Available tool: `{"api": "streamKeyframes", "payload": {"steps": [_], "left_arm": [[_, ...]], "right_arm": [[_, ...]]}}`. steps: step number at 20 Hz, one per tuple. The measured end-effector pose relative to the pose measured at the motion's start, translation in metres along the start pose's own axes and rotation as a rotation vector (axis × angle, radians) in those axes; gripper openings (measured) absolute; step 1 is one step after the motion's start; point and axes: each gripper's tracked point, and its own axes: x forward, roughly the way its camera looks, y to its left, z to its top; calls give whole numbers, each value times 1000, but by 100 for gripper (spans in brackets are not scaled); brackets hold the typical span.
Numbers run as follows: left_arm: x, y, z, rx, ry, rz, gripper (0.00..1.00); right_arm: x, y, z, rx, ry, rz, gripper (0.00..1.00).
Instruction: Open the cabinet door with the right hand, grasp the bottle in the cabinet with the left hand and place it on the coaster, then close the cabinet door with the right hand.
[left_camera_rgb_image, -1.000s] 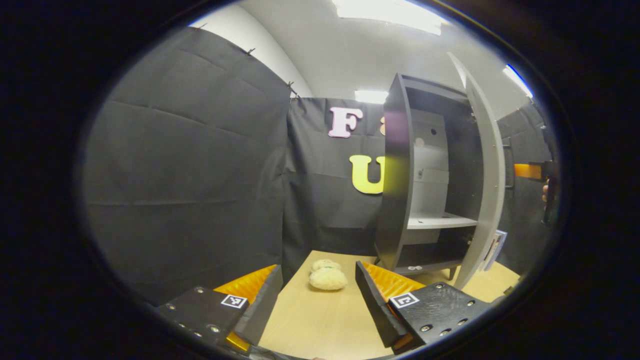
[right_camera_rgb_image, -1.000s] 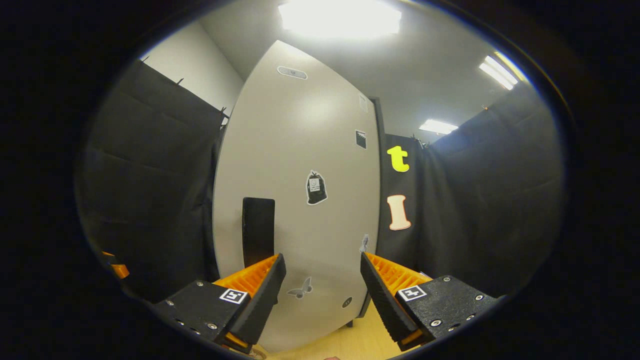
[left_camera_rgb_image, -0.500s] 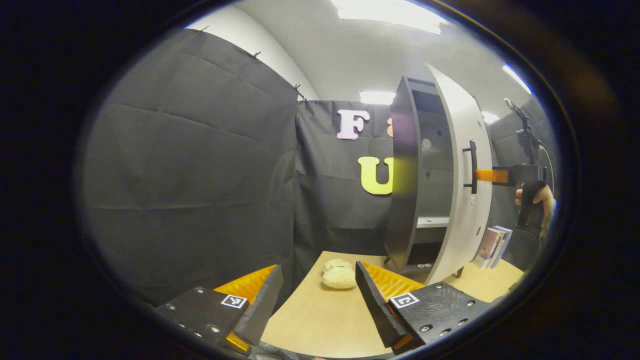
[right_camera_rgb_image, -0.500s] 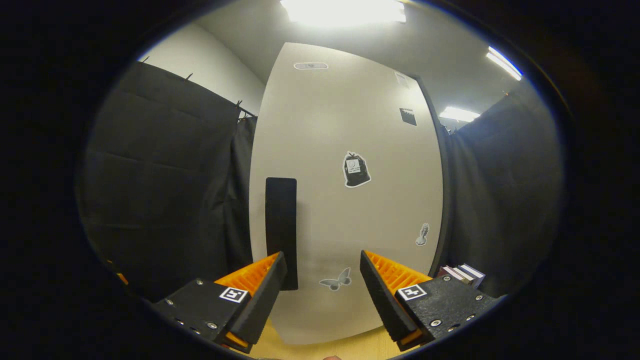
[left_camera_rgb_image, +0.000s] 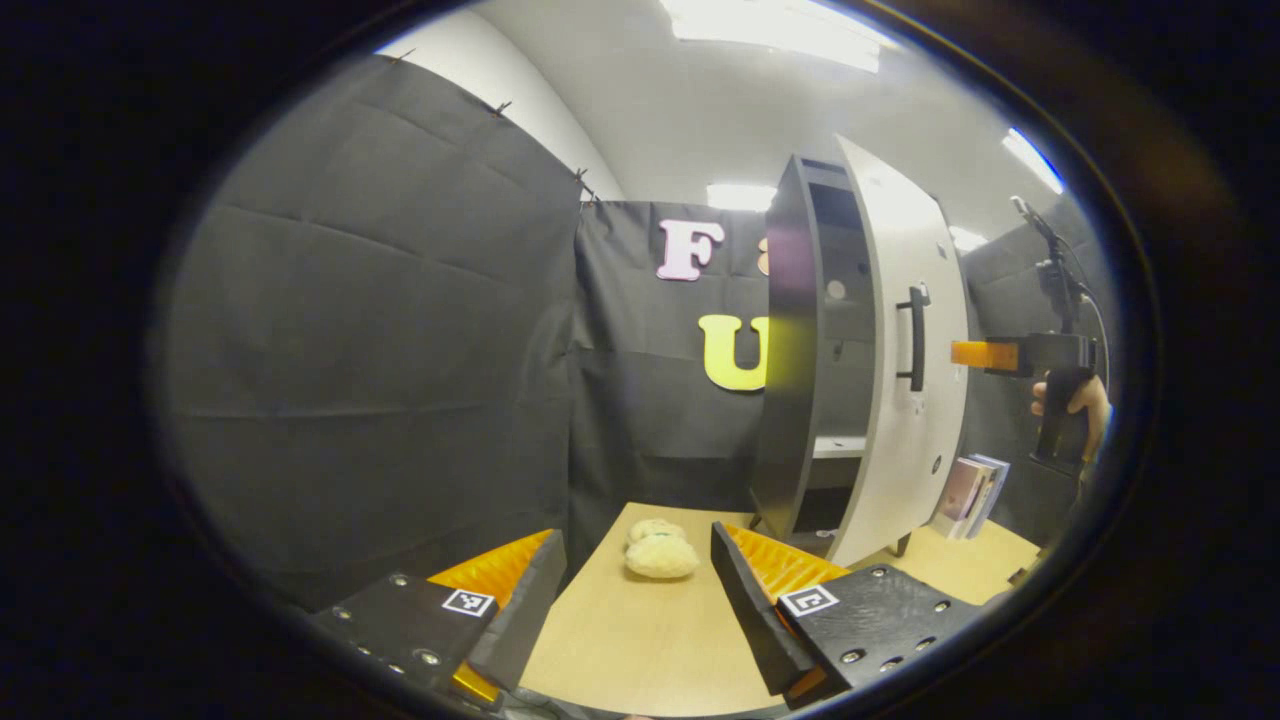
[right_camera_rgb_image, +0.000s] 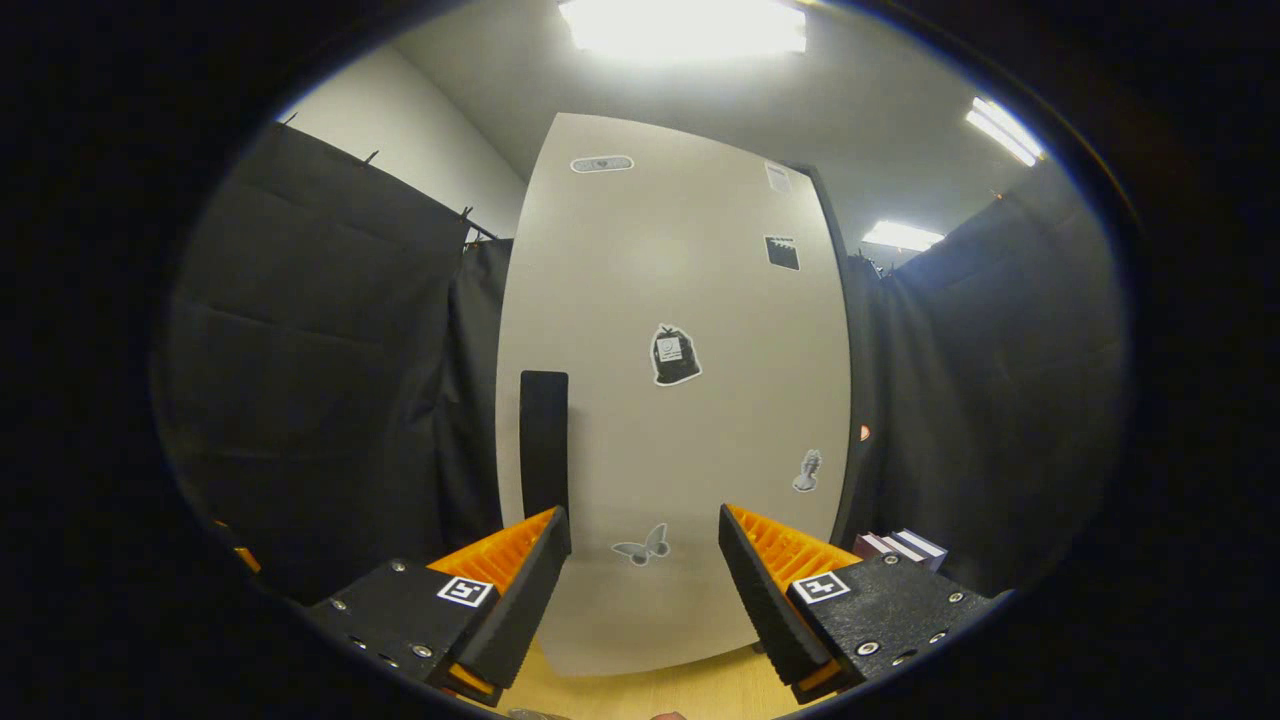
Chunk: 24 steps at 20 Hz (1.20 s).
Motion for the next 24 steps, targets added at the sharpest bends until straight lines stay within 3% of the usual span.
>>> {"api": "streamKeyframes", "payload": {"steps": [5, 16, 24], "left_arm": [[18, -60, 10, 5, -23, -51, 88], [3, -171, 33, 47, -63, -151, 88], [-3, -205, 29, 48, -54, -160, 87]], "right_arm": [[-52, -42, -8, 0, 12, -14, 93], [-150, -170, -29, -3, 24, -163, 93], [-177, -204, -54, 14, 46, -196, 93]]}}
